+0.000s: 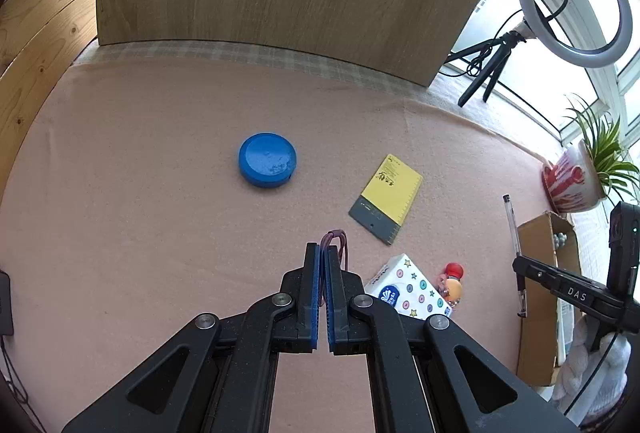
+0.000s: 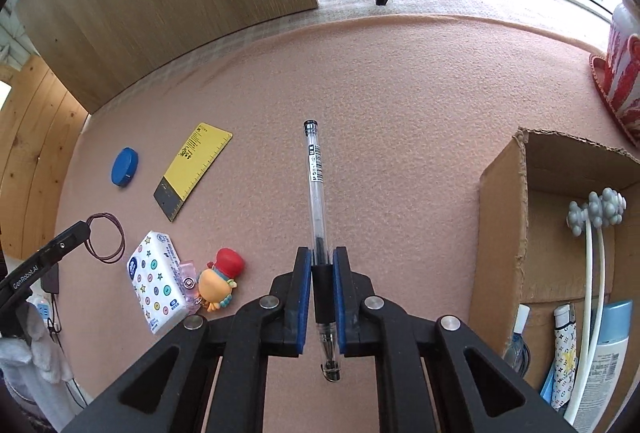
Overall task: Organize objects
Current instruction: 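Carry the rubber band and pen into the box and open both grippers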
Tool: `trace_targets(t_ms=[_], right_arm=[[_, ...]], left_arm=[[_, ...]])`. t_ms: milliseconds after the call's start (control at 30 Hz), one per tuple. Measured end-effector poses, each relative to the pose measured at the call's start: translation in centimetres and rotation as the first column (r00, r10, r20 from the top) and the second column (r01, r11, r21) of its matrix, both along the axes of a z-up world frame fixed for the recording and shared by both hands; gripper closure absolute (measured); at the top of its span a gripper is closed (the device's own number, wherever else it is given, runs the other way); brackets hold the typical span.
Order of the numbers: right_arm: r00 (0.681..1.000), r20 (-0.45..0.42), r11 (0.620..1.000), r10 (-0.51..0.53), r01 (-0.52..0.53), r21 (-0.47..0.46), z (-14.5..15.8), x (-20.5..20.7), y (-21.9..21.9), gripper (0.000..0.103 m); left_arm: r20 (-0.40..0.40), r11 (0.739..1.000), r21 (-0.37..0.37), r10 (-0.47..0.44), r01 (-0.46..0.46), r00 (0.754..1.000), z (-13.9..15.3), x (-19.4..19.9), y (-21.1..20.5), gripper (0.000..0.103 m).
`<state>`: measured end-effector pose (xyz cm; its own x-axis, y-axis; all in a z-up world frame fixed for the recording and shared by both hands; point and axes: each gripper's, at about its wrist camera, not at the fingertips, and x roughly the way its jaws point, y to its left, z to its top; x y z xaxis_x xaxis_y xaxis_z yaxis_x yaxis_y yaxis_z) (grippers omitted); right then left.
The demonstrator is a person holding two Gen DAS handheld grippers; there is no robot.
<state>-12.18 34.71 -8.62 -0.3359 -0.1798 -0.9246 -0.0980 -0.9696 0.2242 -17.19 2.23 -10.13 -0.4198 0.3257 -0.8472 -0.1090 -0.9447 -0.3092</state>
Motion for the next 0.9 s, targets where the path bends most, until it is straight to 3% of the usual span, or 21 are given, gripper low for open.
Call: trace_targets(t_ms=[233,467,633,900], right_arm=[[0.997,-0.068,0.999,-0.035,0.033,-0.029,2.7,3.2,1.1,0.093],[0.987,-0.125,0.995,-0.103,0.101,-0.021,5.2,7.5,4.3,0.093],[0.977,-0.152,0.988,-0.15,0.156,0.024,6.5,10.4,7.2,0.093],[0.961,-0.157,0.972,-0.228,0.234,0.023,6.6,13.5,11.3,0.093]], left_arm=[[-0.056,0.995,0.051,-0.08,0.083,0.995,3.1,2.0,3.9,0.101],[-0.081,0.974,0.094,-0.198,0.205,0.977,4.8,3.7,10.6,0.101],[-0.095,0.945,0.116,-0.297,0.307,0.95,5.8,5.9,16.5,0.101],[-0.113,0.885,0.137,-0.432,0.444,0.895,6.9,9.2,24.9,0.101]])
